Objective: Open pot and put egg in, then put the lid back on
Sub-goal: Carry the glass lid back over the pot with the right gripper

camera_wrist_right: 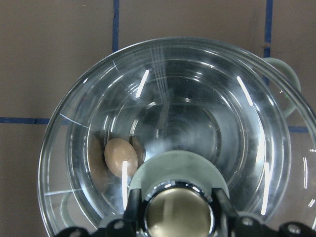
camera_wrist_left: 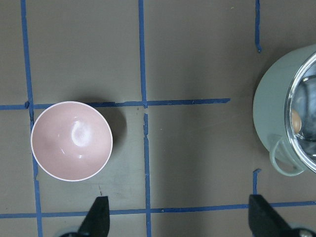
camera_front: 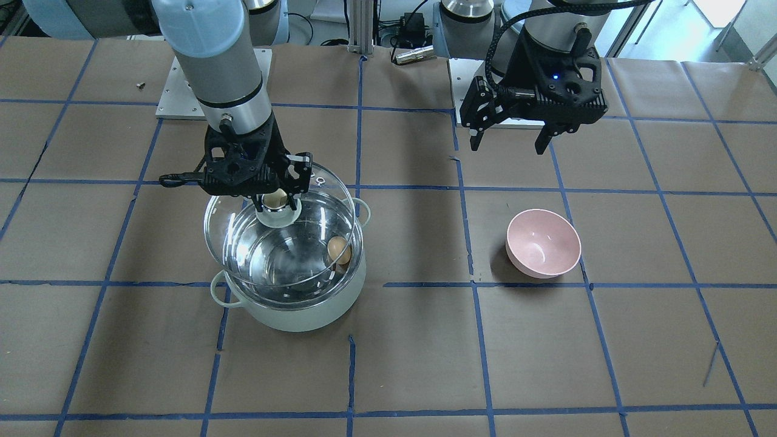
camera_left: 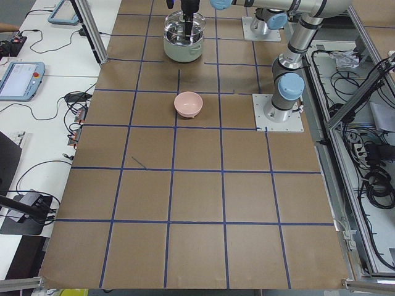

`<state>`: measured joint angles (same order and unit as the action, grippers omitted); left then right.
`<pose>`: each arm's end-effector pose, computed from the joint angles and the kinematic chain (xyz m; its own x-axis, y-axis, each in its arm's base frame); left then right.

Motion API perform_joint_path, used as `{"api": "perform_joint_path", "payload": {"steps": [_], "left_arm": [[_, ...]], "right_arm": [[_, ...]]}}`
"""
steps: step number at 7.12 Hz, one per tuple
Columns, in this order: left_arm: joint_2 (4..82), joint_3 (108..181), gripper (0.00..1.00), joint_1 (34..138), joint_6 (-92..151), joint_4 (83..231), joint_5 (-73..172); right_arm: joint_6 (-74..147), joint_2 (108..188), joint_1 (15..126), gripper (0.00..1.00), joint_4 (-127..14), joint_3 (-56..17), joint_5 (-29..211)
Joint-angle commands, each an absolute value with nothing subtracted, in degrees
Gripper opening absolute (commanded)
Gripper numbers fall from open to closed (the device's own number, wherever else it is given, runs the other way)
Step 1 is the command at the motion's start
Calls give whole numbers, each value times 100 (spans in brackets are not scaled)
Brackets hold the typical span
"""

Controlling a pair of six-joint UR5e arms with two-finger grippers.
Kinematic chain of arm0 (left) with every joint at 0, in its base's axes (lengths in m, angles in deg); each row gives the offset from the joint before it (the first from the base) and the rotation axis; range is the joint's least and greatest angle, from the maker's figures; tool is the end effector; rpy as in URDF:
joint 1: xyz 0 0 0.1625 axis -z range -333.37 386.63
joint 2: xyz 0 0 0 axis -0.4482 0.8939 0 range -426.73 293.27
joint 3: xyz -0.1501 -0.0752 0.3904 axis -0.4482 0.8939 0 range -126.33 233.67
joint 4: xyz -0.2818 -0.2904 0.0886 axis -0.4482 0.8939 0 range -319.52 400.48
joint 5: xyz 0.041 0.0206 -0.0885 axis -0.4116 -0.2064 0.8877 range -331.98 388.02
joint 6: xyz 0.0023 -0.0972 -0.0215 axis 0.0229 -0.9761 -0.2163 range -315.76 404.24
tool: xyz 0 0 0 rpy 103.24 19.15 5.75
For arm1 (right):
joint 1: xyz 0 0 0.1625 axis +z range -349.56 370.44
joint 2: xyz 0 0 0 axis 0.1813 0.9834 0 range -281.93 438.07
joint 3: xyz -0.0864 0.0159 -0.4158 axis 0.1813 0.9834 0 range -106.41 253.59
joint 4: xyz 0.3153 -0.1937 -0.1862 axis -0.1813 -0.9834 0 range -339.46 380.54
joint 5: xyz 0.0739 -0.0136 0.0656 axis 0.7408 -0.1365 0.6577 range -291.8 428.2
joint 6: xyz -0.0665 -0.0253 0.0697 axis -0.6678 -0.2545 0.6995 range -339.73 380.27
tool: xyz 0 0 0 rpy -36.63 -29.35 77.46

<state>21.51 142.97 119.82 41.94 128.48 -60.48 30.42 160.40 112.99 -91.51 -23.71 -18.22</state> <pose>-0.1627 -0.4776 0.5126 -0.9994 0.0177 0.0291 0.0155 0.9969 -0.0767 0.2549 -0.5035 0.3960 -0.9953 -0.0500 -0.0826 -0.0407 0.9931 -0.1104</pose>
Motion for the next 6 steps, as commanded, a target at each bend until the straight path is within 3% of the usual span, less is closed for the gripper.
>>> {"api": "perform_joint_path", "payload": {"steps": [1,6], "left_arm": [[2142,14306,100,11979,4195,12845,-6031],[2142,14306,100,11988,4213,12845,-6031]], "right_arm": [[2994,15893,11424,28,-9415,-2406,-1819],[2265,15849,11284,28,-9530,-2555,-1828]]}}
